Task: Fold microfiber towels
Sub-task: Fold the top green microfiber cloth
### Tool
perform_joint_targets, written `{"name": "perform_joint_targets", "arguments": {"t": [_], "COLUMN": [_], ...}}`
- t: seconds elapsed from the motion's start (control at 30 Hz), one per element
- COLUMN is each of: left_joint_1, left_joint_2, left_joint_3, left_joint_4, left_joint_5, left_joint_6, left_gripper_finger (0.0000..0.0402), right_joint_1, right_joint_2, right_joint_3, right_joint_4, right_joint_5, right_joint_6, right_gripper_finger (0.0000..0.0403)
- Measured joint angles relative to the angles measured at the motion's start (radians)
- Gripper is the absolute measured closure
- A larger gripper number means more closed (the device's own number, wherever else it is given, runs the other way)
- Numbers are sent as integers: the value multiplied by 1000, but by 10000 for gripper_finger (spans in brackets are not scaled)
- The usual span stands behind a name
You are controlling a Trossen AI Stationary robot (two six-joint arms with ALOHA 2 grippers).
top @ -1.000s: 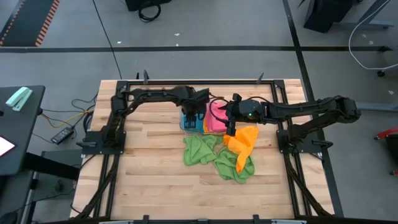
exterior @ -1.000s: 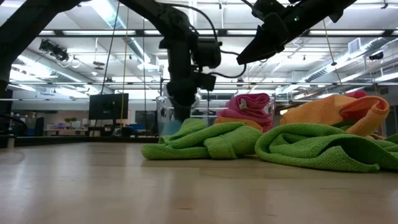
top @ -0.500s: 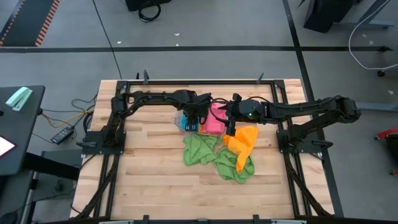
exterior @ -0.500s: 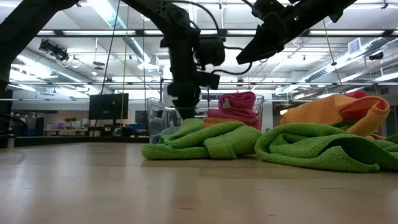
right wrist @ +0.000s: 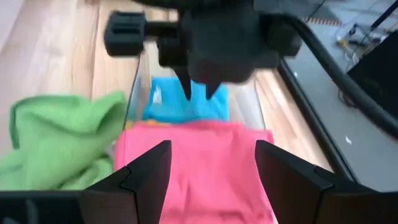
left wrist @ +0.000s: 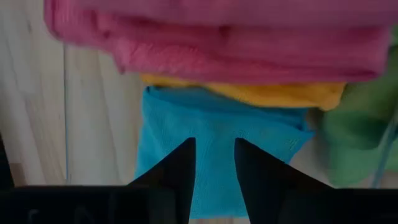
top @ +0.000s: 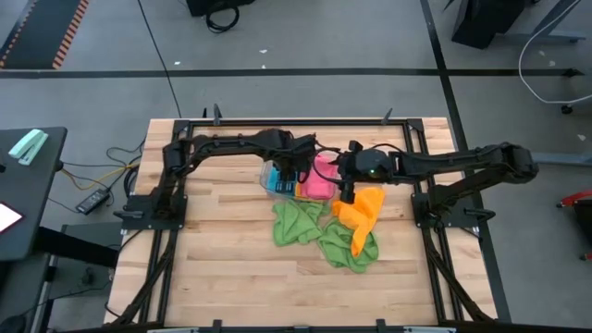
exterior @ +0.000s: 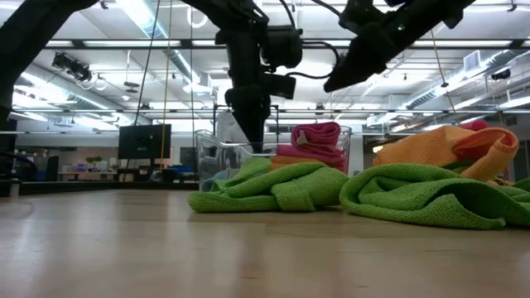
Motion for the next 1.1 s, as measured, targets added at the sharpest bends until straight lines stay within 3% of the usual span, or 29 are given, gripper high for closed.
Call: {"name": "perform_joint_targets", "arguments": {"t": [0.2, 0.4, 0.57, 0.8, 1.1], "left_joint_1": [-66, -117, -176, -261, -356], "left_joint_2": [-67, -173, -266, -294, -297], "left_joint_3": [-103, -161, -218, -298, -297], "left_joint_4": [119, 166, 187, 234, 259], "left_joint_5": [-5, -20, -18, -18, -18], "left_joint_6": [12, -17, -112, -290, -406], "left_gripper_finger": [321, 354, 369, 368, 362], "right_joint_1": [0, 29, 94, 243, 288], "right_joint_2": [-49, -34, 10, 71, 73], "right_joint_3": [0, 0, 3, -1, 0], "right_joint_4": [-132, -106, 47, 53, 82], "right_joint_5": [-49, -123, -107, -2, 1], "right_joint_6": [79, 115, 112, 195, 316], "right_gripper_finger": [162, 162, 162, 162, 162]}}
